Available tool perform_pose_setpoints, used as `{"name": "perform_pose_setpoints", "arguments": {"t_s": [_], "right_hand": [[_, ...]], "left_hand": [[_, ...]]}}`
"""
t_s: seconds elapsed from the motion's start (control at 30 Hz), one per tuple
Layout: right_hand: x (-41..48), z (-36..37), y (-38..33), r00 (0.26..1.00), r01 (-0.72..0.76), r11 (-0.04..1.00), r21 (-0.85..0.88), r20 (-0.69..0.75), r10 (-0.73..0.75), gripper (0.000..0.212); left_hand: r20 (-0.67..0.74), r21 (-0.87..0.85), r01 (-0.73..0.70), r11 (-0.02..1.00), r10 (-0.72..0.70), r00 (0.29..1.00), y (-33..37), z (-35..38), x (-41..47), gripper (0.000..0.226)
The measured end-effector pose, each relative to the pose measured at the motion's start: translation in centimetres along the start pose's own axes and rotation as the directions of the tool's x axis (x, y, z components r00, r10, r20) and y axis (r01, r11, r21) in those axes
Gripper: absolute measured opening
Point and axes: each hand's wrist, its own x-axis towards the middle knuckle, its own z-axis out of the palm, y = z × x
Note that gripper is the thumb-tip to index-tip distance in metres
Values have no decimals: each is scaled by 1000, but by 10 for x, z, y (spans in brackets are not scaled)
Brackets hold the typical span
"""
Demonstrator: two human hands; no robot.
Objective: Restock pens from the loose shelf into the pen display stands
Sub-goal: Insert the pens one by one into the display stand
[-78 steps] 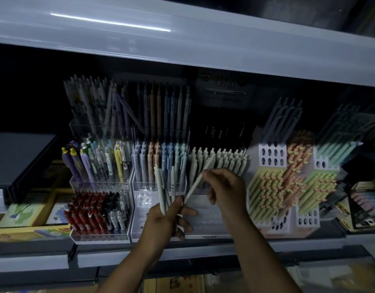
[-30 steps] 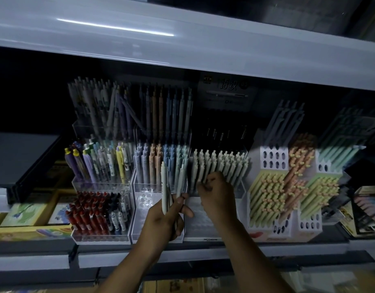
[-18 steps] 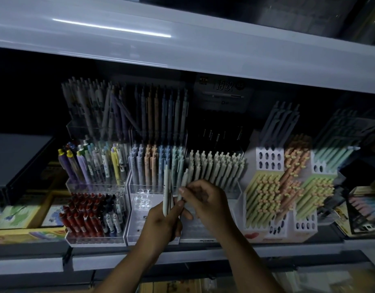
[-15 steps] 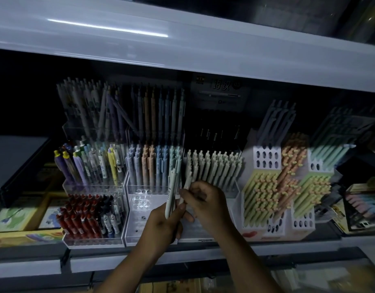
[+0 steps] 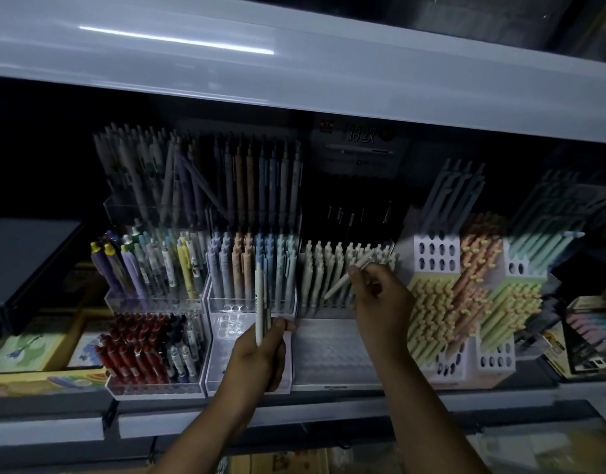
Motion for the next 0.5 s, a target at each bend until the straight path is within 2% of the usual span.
{"name": "perform_pose_setpoints", "arguments": {"t_s": [0.17,0.37,0.5], "right_hand": [[-4,12,6,997,58,981,-183,62,-47,37],[-9,22,8,989,111,904,-412,133,-60,38],[-4,23,3,985,141,875,-463,158,-75,35]], "left_hand": [[25,0,-12,1000,12,1000,4,1,-3,44],[44,13,-9,1000,9,999,4,1,-5,34],[50,26,-23,999,21,999,4,2,-6,35]]}}
